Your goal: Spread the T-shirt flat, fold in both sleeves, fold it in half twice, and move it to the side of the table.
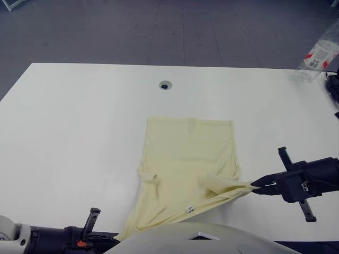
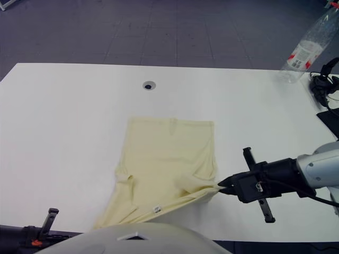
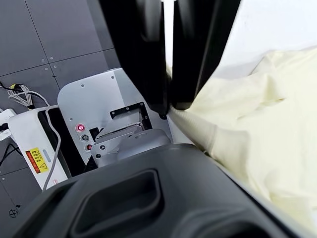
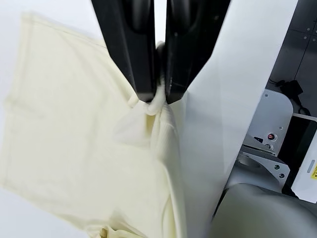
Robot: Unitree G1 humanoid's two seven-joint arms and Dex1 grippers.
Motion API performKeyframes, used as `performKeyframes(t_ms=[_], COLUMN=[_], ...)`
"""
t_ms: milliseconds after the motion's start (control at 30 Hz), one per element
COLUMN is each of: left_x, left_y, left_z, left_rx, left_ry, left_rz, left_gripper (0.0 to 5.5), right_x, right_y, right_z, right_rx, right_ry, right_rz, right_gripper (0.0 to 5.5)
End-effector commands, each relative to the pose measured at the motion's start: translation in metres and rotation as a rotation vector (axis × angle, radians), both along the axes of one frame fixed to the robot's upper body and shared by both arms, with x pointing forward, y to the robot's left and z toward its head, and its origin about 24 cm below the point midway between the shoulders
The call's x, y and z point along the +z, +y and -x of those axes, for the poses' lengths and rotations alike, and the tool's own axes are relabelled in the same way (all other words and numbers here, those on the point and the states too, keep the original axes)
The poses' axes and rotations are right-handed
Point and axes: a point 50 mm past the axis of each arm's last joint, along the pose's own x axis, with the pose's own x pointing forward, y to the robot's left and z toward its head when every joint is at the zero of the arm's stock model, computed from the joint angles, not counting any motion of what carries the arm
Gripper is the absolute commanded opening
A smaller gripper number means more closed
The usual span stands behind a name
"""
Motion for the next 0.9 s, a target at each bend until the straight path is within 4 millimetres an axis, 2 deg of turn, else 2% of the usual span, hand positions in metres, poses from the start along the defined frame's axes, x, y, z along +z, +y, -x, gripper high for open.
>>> performKeyframes(t_ms=[33,167,300,367,467,567,700,800,900], left_x=[-0.002,0.0,0.014,0.02,0.031,0.039,0.034,0.029,0.026], left_y=[0.002,0.005,-0.006,-0.013,-0.021,-0.022,-0.013,-0.012,-0.013], left_z=[-0.007,-0.029,-0.056,-0.062,-0.049,-0.04,-0.023,-0.019,-0.026], left_rx=[0.027,0.106,0.199,0.21,0.114,0.051,0.008,0.011,0.054], left_ry=[-0.017,-0.081,-0.122,-0.104,-0.004,0.086,0.197,0.213,0.144], left_rz=[-0.048,0.006,0.207,0.272,0.347,0.399,0.355,0.324,0.288], left_gripper=[0.0,0.0,0.0,0.0,0.0,0.0,0.0,0.0,0.0], right_x=[0.002,0.003,0.008,0.01,0.014,0.014,0.012,0.01,0.009], right_y=[0.001,0.003,0.002,-0.001,-0.005,-0.006,-0.006,-0.004,-0.003], right_z=[-0.001,-0.001,-0.006,-0.01,-0.015,-0.017,-0.016,-0.014,-0.013], right_rx=[0.007,0.017,0.006,-0.006,-0.015,-0.019,-0.024,-0.029,-0.03], right_ry=[-0.024,-0.028,-0.053,-0.066,-0.086,-0.096,-0.094,-0.097,-0.098], right_rz=[0.014,0.01,0.002,0.004,0.002,-0.005,-0.01,-0.017,-0.022], right_gripper=[0.04,0.04,0.04,0.04,0.04,0.04,0.04,0.04,0.04])
